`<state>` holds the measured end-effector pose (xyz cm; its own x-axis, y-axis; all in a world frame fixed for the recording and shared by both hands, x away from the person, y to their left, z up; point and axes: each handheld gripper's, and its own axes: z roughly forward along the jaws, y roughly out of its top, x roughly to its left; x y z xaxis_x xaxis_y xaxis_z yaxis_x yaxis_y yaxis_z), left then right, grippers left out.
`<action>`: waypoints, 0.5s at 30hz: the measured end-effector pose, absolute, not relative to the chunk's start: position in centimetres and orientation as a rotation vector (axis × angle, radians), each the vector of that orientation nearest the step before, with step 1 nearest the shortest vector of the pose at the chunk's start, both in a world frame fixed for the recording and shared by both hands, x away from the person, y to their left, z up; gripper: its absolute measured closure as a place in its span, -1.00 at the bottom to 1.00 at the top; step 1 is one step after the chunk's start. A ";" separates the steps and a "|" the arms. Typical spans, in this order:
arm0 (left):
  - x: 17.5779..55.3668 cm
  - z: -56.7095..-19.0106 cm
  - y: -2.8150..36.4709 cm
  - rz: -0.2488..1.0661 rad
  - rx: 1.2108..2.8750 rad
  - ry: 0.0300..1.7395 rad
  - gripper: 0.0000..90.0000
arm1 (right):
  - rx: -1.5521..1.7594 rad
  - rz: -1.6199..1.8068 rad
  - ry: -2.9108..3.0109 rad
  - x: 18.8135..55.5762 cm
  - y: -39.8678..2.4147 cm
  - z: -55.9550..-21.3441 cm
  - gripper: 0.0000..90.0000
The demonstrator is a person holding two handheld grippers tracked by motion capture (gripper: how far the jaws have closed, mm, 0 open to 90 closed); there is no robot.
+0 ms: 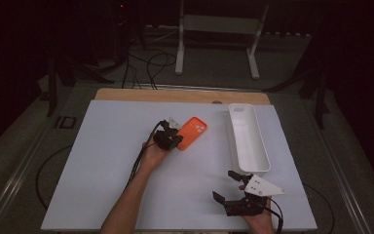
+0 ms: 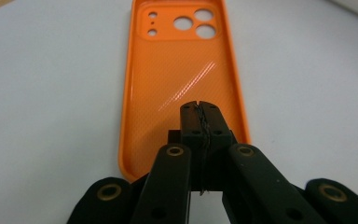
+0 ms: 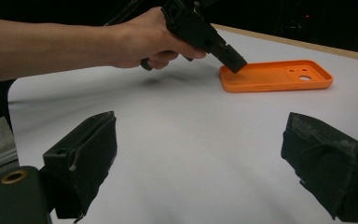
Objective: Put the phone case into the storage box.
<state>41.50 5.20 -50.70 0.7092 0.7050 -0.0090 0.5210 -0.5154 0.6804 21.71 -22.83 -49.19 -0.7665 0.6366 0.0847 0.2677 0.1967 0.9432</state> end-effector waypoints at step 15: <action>41.9 -51.8 5.2 0.360 2.251 0.974 1.00 | 0.851 1.589 2.156 21.8 -22.9 -49.2 -0.77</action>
